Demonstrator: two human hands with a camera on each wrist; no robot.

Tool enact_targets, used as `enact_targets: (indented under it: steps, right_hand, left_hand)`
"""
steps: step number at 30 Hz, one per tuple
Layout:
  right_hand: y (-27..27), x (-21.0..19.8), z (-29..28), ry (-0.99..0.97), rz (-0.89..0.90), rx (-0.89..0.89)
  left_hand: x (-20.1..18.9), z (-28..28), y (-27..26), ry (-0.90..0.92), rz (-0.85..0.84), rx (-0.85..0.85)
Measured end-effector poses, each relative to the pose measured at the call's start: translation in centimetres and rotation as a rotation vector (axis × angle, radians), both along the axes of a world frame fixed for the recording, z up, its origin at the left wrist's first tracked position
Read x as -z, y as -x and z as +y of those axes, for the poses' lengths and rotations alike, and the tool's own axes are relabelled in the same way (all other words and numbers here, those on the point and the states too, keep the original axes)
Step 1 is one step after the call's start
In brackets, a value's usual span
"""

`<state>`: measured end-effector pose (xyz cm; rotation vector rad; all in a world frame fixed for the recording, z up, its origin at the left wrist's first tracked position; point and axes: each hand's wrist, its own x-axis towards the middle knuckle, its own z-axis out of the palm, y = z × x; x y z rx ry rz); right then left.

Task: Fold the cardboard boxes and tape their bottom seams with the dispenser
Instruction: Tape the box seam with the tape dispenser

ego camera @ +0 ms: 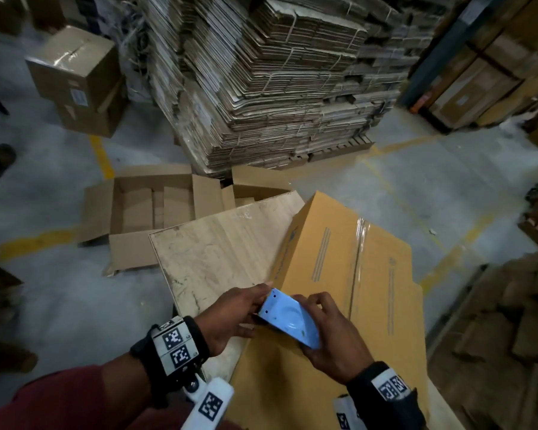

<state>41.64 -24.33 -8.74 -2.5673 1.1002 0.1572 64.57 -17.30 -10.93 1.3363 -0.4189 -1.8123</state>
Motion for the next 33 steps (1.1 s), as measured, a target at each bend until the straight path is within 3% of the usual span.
enact_targets:
  steps: [7, 10, 15, 20, 28, 33]
  right_hand:
    - [1.0, -0.2, -0.8, -0.135, -0.271, 0.114]
    - [0.8, 0.0, -0.5, -0.228, -0.354, 0.144]
    - [0.8, 0.4, -0.4, -0.251, -0.34, 0.143]
    - [1.1, -0.8, -1.3, -0.159, -0.155, 0.011]
    - [4.2, -3.6, -1.9, -0.082, 0.238, -0.147]
    - [4.5, -4.7, -1.8, -0.062, 0.327, -0.199]
  left_hand:
    - [0.8, -0.3, -0.7, -0.11, 0.262, -0.022]
    - [1.0, -0.1, 0.1, -0.1, 0.241, -0.101]
    - [1.8, -0.5, 0.9, -0.07, 0.102, -0.15]
    - [3.1, -1.8, 1.0, -0.043, -0.196, -0.192]
    - [2.6, -2.5, 2.1, -0.083, -0.201, -0.164]
    - [2.8, -2.5, 2.8, -0.195, -0.161, -0.193]
